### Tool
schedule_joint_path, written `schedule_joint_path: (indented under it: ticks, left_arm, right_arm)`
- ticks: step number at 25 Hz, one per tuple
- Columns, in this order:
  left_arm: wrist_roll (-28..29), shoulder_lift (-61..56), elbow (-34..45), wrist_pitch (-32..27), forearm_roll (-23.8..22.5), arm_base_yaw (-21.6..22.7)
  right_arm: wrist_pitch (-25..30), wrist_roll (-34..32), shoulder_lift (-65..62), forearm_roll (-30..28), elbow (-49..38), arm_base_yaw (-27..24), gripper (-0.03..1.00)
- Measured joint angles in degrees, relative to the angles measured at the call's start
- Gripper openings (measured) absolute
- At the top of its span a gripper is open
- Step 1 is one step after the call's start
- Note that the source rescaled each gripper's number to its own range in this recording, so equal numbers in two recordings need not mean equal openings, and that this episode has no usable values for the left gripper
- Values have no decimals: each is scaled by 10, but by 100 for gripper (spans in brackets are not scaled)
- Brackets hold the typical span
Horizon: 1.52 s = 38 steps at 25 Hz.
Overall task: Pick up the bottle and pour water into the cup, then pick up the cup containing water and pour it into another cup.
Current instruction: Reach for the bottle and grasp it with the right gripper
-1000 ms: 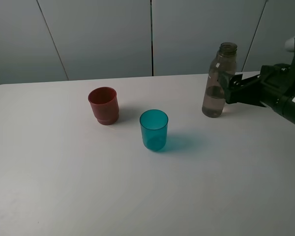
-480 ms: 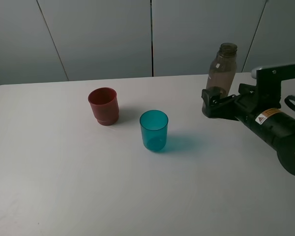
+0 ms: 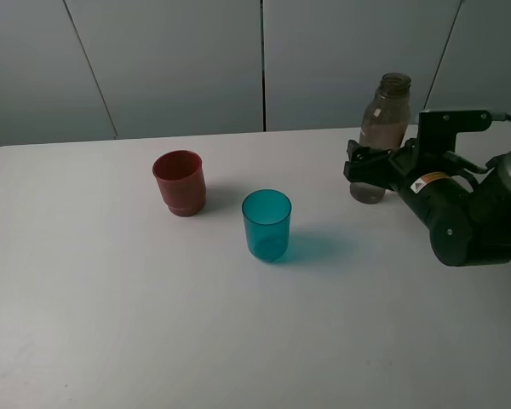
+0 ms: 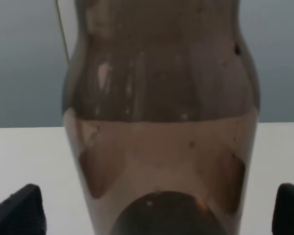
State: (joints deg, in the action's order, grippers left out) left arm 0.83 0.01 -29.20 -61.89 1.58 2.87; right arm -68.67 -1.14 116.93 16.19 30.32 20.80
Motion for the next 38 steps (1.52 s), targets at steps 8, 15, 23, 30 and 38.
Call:
schedule_joint_path:
  ticks: [8, 15, 23, 30, 38]
  left_arm:
    - [0, 0, 0, 0, 0, 0]
    - [0, 0, 0, 0, 0, 0]
    - [0, 0, 0, 0, 0, 0]
    - [0, 0, 0, 0, 0, 0]
    - [0, 0, 0, 0, 0, 0]
  right_arm:
    - [-4, 3, 39, 1, 68, -22, 100]
    - [-5, 11, 61, -1, 92, -23, 88]
    - [-5, 20, 61, 14, 93, -23, 2]
    - [-4, 31, 61, 15, 93, -23, 2]
    - [14, 69, 53, 13, 93, -23, 2]
